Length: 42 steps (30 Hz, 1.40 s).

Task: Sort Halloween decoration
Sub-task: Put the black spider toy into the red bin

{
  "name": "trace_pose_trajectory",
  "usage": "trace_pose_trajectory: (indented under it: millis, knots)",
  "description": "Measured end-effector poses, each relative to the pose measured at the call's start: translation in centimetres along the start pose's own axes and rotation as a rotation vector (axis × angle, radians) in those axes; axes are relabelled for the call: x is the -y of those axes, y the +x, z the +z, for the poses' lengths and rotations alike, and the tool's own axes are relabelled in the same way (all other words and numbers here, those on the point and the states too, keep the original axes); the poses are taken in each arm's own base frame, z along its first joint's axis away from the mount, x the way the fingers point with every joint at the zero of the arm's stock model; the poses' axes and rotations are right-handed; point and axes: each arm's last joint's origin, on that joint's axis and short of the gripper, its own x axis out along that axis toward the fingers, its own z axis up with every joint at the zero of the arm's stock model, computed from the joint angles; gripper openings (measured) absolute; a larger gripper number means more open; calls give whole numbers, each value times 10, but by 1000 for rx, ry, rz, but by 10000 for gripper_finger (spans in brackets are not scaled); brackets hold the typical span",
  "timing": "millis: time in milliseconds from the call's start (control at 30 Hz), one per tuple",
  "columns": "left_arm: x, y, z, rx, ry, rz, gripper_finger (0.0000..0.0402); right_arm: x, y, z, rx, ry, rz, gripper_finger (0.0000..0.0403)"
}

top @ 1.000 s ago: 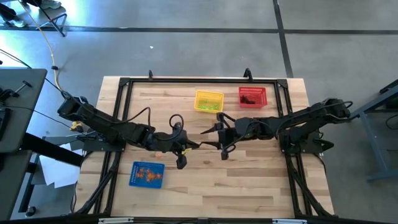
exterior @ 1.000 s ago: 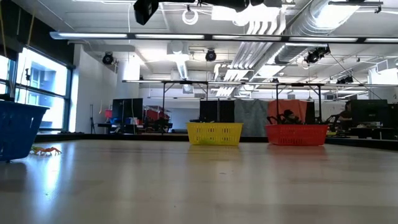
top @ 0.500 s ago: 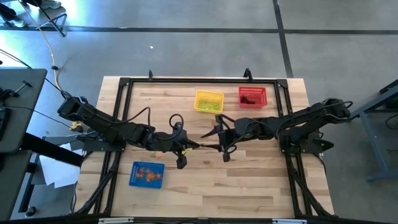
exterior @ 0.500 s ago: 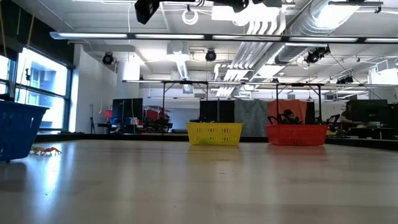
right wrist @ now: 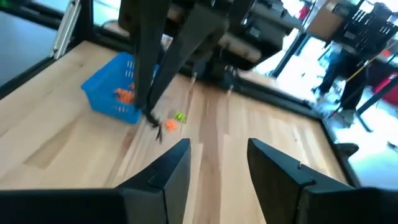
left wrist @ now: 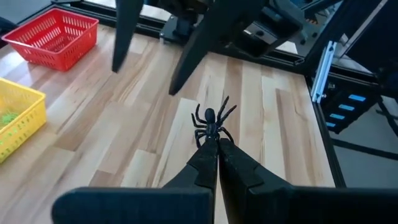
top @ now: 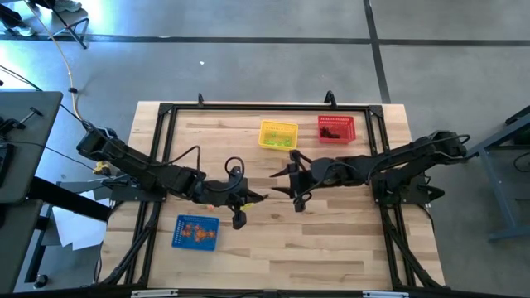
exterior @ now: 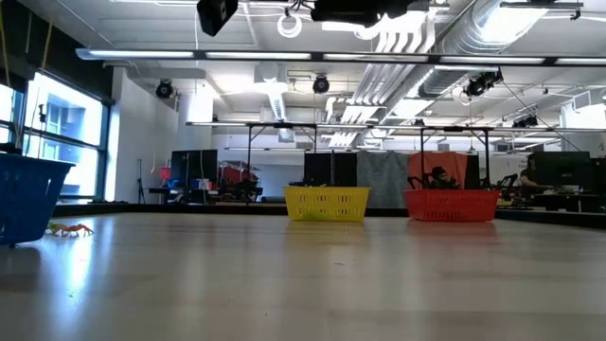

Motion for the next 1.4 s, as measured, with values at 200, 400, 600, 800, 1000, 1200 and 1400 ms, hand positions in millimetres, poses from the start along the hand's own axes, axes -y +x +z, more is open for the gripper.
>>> trace_pose_trajectory:
  millis: [200, 400, 600, 800, 1000, 1200, 1400]
  knots:
    - [-2, 1, 1, 0, 4, 7, 0, -3, 0, -6, -60, 75, 58, 156]
    - [-6, 2, 2, 4, -3, 20, 0, -6, -1, 3, 42, 101, 129, 156]
    - [-6, 3, 4, 16, -7, 19, 0, -8, 3, 5, 94, 104, 194, 156]
    - [-6, 3, 4, 18, -8, 18, 0, -14, 17, -3, 85, 103, 219, 156]
    - [-6, 3, 4, 17, -8, 17, 0, -16, 24, -5, 106, 104, 213, 155]
    - [-5, 2, 4, 18, -8, 14, 0, -15, 24, -3, 120, 107, 200, 92]
    - [-6, 2, 3, 15, -6, 18, 0, -9, 26, -5, 112, 176, 193, 14]
